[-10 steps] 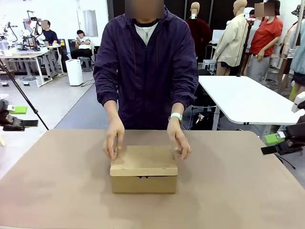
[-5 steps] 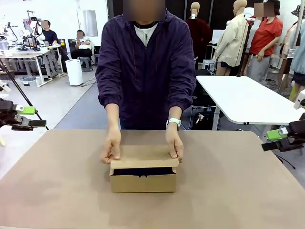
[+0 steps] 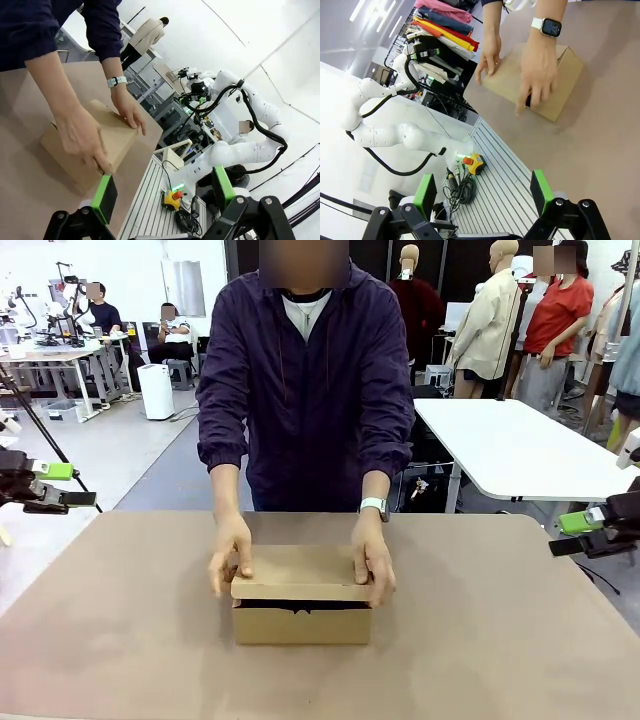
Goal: Pack the items into the box.
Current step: Close the Mailer Box.
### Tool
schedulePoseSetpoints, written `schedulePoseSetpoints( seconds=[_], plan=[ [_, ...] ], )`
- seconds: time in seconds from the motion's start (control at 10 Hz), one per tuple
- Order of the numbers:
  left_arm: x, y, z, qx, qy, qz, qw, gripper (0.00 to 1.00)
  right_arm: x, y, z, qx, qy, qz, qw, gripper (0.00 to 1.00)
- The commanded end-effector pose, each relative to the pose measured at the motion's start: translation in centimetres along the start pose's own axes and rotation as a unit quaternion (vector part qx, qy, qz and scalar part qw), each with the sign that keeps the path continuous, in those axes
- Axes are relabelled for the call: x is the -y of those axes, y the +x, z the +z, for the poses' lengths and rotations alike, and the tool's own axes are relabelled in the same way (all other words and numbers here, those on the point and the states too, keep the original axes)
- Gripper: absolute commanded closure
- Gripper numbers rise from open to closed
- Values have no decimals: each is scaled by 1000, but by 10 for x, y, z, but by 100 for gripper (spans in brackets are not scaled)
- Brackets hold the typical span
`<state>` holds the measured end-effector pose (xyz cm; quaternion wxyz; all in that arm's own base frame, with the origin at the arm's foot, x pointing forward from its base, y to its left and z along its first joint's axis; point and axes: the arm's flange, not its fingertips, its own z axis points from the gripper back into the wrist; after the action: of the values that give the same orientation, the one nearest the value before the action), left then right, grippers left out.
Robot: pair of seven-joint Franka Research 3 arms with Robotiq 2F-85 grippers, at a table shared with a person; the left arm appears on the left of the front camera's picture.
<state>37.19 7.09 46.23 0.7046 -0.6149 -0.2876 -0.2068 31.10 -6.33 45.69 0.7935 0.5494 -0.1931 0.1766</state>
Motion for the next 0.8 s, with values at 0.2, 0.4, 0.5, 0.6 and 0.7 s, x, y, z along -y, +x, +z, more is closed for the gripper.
schedulePoseSetpoints(
  seconds=[0.2,0.4,0.5,0.6,0.7],
  plan=[
    [3,2,1,7,-1,-3,1000,0,-3,2,0,9,11,0,1000,0],
    [3,2,1,7,-1,-3,1000,0,-3,2,0,9,11,0,1000,0],
    [3,2,1,7,-1,-3,1000,0,-3,2,0,9,11,0,1000,0],
    [3,2,1,7,-1,-3,1000,0,-3,2,0,9,11,0,1000,0],
    [3,2,1,7,-1,-3,1000,0,-3,2,0,9,11,0,1000,0]
  ],
)
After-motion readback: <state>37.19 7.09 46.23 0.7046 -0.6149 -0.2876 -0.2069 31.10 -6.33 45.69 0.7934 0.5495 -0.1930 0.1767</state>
